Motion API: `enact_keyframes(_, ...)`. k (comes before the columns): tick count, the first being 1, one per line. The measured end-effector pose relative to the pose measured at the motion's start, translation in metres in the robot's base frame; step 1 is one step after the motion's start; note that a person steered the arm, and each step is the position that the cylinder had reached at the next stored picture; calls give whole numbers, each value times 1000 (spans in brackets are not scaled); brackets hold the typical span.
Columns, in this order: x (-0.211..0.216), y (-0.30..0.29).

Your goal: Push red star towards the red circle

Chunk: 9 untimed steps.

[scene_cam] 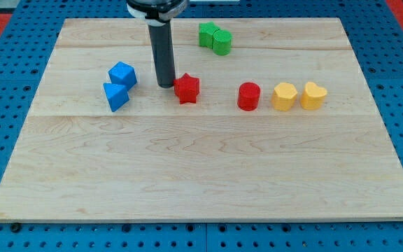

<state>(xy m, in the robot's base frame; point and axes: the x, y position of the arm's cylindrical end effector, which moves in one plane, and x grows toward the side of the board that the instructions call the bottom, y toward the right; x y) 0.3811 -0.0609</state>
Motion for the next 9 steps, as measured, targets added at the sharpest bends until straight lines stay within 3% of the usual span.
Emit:
enact_keyframes(3, 40, 19)
enact_keyframes(7, 40, 48)
enact_keyframes(9, 15, 25)
